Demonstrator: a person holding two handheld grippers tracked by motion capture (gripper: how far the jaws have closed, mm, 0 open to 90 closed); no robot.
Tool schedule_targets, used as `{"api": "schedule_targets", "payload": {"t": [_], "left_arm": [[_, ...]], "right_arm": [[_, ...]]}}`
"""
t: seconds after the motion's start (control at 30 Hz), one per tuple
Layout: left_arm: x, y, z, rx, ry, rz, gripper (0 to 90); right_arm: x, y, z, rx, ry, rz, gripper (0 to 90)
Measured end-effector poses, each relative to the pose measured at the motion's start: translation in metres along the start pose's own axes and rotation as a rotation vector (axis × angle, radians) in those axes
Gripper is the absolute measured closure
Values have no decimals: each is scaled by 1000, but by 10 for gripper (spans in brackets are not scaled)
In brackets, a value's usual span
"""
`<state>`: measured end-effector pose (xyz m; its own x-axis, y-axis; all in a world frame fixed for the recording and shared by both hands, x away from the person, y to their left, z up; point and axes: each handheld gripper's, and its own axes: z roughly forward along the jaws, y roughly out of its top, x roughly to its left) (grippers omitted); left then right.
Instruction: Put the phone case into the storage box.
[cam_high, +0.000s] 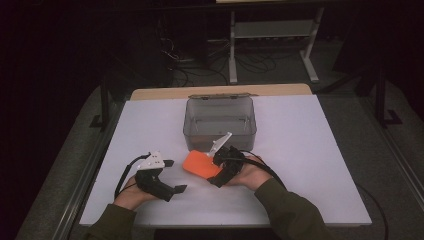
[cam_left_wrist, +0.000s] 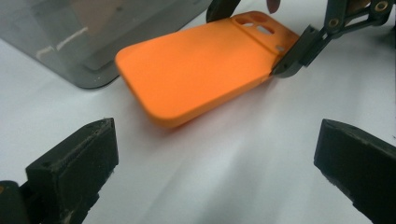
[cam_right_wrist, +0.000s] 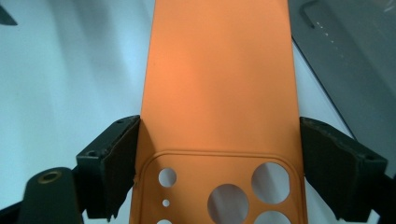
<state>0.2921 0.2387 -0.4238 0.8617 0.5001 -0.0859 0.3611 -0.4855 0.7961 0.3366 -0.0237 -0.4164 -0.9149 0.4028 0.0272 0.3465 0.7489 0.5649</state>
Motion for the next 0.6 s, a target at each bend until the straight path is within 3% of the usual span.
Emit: {"api": "schedule_targets", "payload": {"t": [0.6], "left_arm": [[-1,0,-1,2,2,1,0]], "right_arm": [[-4,-27,-26,-9,8,13,154]]}}
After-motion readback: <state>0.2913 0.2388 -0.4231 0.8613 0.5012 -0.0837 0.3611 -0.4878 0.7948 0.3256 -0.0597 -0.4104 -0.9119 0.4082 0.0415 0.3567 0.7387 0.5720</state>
